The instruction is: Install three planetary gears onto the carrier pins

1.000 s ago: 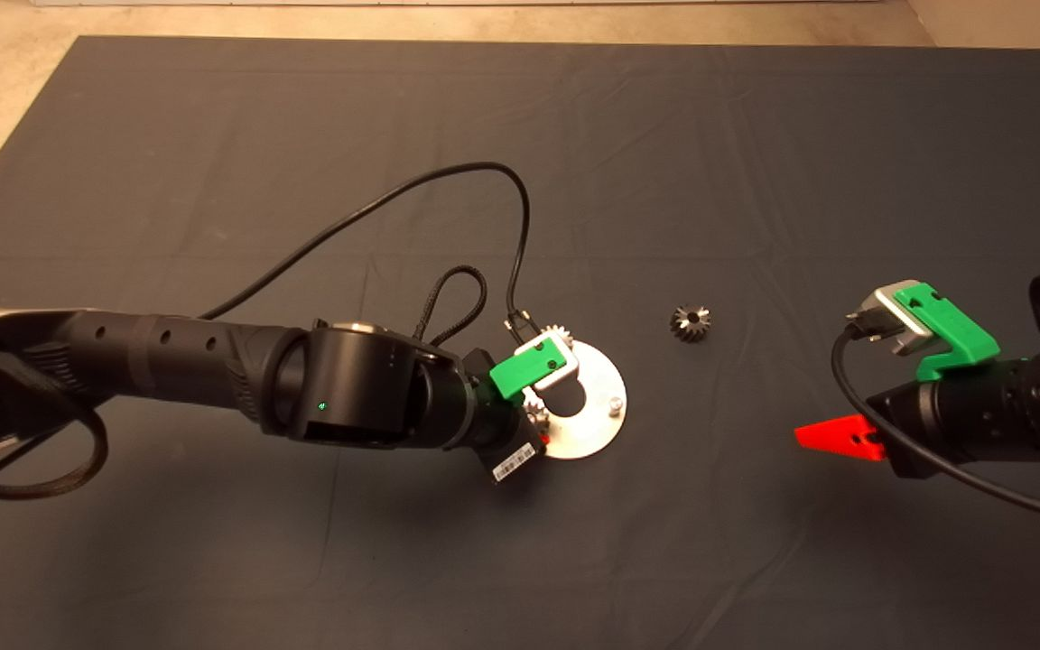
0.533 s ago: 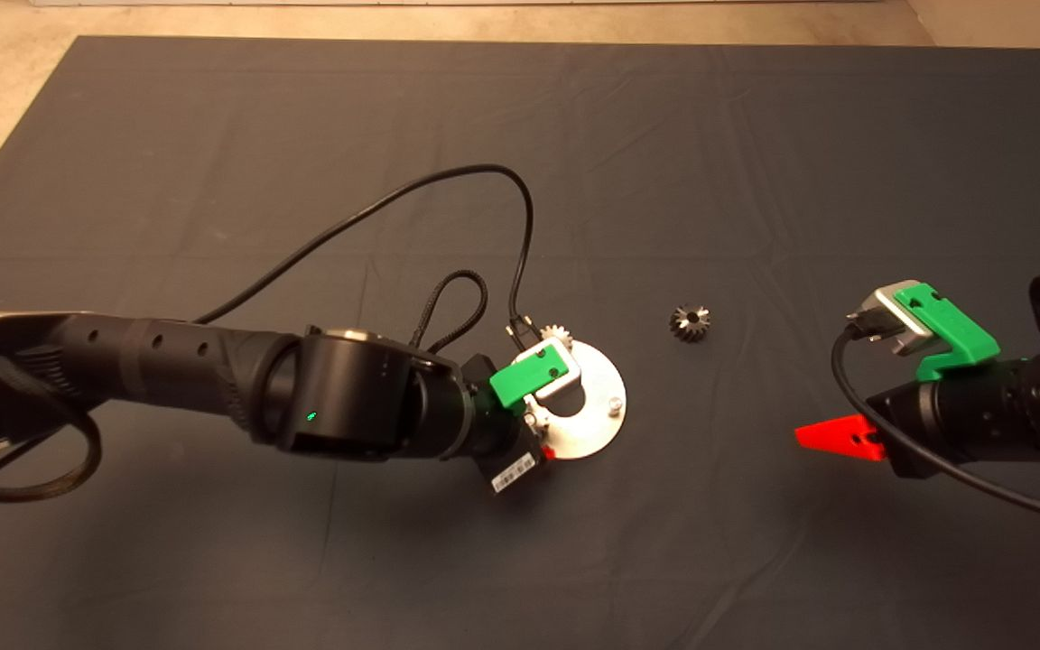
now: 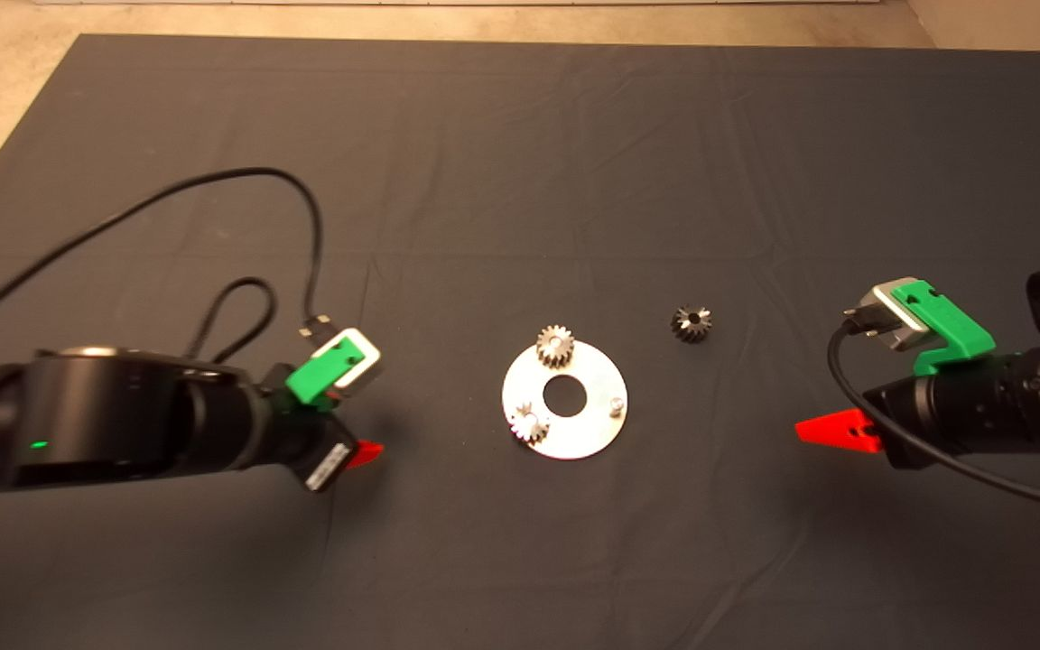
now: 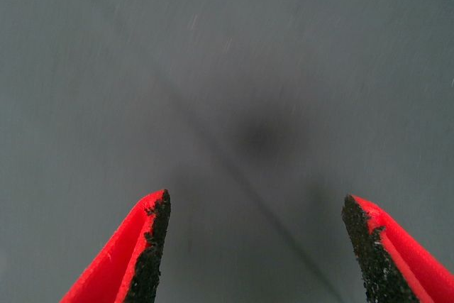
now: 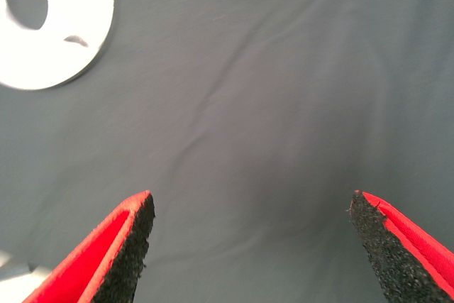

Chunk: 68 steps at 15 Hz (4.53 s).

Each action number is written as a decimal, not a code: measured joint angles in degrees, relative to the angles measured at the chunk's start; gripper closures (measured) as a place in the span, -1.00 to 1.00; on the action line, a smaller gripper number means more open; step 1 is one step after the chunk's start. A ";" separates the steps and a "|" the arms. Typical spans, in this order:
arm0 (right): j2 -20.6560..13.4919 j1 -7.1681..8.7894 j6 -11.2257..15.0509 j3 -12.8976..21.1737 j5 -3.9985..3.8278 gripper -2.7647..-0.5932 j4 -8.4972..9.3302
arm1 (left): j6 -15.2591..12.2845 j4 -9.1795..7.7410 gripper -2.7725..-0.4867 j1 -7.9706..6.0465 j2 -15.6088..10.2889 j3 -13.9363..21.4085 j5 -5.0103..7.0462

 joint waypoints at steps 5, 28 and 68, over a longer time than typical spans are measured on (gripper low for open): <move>2.16 -3.97 -8.70 -9.16 -0.03 -0.34 0.00 | -7.75 -3.83 -0.01 -0.39 -0.63 3.89 5.94; 19.49 -7.27 -13.52 -29.59 1.75 -0.34 -1.73 | -24.35 -11.09 -0.01 -7.81 0.40 13.85 14.29; 21.19 -10.64 -15.26 -36.03 9.05 -0.34 -5.67 | -24.26 -11.09 -0.01 -7.83 0.07 14.10 8.48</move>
